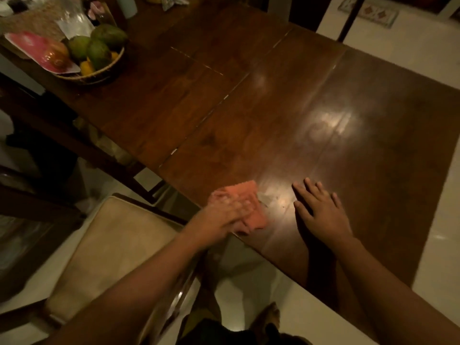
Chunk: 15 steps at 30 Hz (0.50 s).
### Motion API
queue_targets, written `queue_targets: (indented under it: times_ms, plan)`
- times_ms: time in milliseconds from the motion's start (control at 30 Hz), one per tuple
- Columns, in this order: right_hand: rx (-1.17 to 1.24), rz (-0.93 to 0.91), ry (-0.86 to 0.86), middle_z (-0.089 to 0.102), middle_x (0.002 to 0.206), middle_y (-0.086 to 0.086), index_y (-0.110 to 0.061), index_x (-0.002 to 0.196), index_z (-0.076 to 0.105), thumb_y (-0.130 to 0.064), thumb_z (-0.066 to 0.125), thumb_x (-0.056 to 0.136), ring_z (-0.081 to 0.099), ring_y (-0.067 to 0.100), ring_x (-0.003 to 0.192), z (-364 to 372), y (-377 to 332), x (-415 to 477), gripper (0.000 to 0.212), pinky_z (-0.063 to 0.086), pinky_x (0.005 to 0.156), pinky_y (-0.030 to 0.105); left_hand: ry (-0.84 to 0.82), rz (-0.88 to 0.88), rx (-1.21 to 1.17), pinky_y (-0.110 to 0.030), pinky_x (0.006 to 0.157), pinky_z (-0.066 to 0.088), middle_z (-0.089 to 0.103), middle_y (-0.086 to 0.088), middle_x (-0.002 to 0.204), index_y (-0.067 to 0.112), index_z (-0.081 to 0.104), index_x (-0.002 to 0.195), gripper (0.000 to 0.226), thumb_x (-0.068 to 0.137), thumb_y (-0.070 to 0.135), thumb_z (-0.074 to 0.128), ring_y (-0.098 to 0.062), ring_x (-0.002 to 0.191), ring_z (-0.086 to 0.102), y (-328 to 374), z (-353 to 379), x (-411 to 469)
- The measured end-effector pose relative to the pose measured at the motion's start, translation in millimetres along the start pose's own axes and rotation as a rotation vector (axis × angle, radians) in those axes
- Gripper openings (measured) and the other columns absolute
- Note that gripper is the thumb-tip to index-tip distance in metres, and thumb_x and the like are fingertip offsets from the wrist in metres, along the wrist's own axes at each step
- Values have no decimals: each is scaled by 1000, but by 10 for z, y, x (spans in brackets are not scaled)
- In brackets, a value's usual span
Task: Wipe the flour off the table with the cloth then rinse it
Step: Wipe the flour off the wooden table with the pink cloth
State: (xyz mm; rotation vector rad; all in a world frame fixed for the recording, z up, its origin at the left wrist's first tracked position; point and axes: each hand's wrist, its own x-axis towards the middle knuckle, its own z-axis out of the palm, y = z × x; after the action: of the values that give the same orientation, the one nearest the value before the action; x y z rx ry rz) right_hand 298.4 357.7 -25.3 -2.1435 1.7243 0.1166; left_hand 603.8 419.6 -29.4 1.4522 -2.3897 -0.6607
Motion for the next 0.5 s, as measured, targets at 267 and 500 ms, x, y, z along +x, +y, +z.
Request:
queue_targets:
  times_ms: [267, 500]
  plan:
    - [-14, 76, -95, -20, 164, -16, -57, 152, -9, -65, 14, 101, -22, 23, 152, 33, 472, -664, 56, -12, 120, 53, 335, -761, 68, -47, 112, 36, 53, -10, 143, 12, 57, 136, 46, 97, 36, 55, -29, 130, 49, 67, 57, 488]
    - [127, 56, 6, 6, 169, -8, -44, 157, 20, -57, 36, 101, -1, 19, 155, 28, 850, -924, 59, 6, 124, 47, -91, -239, 106, -41, 121, 10, 21, -5, 162, 18, 27, 154, 59, 100, 38, 42, -25, 149, 19, 1583, 903, 587]
